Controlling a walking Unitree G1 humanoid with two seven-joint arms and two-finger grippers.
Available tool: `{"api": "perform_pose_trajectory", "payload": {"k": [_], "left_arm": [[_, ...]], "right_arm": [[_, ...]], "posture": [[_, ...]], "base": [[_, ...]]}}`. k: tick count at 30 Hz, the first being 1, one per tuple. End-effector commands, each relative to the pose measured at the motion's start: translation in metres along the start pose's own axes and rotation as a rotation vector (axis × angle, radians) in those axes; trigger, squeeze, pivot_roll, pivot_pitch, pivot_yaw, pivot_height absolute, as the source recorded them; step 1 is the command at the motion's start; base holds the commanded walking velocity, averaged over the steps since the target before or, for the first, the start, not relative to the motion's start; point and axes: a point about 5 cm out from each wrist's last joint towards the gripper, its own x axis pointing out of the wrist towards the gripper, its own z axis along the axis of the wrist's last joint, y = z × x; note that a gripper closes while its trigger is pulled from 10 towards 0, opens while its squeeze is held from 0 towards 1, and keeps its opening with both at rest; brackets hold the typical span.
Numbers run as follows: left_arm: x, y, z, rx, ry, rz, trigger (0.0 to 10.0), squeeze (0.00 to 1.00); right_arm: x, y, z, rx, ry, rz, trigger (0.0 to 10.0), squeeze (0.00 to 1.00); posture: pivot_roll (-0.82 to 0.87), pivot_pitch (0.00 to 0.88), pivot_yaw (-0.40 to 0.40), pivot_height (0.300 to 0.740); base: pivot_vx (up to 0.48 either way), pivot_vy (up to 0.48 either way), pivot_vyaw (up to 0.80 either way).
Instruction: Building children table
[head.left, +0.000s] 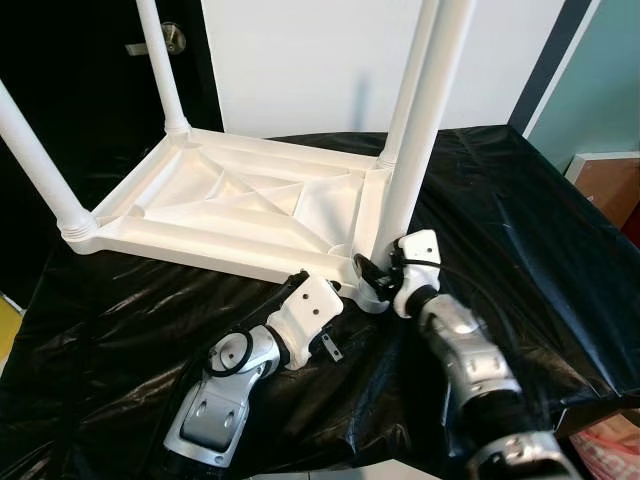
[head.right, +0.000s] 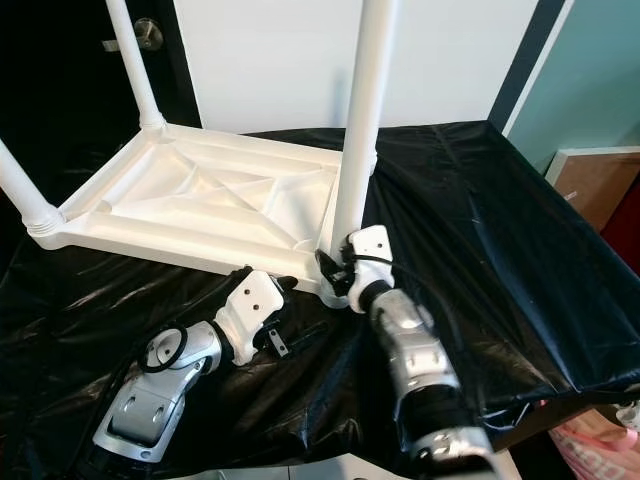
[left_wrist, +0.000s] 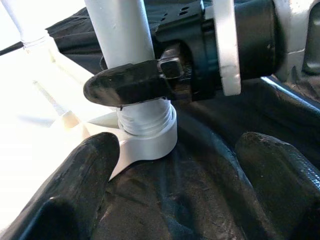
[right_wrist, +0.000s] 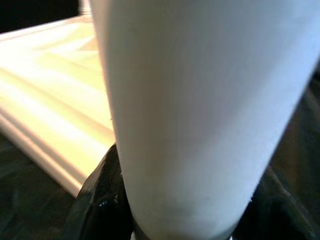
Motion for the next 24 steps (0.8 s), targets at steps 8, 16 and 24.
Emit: {"api": "perform_pose_trajectory", "payload": {"k": [8, 16, 24], "left_arm": [[-0.004, 0.010, 0.000, -0.008, 0.010, 0.086, 10.0, 0.00], [-0.004, 0.011, 0.000, -0.006, 0.009, 0.091, 10.0, 0.00], [-0.005, 0.017, 0.001, 0.011, 0.005, 0.070, 10.0, 0.00]], "right_arm": [[-0.014, 0.007, -0.017, 0.024, 0.081, -0.165, 10.0, 0.00], [-0.023, 0.006, -0.005, 0.002, 0.026, -0.122, 10.0, 0.03], [-0.039, -0.027, 0.002, -0.036, -0.051, 0.068, 10.0, 1.00]], "posture": [[0.04, 0.047, -0.052, 0.740], [0.04, 0.040, -0.049, 0.740], [0.00, 0.037, -0.014, 0.740]], "base": [[0.000, 0.000, 0.00], [0.000, 0.000, 0.00], [0.000, 0.000, 0.00]]}}
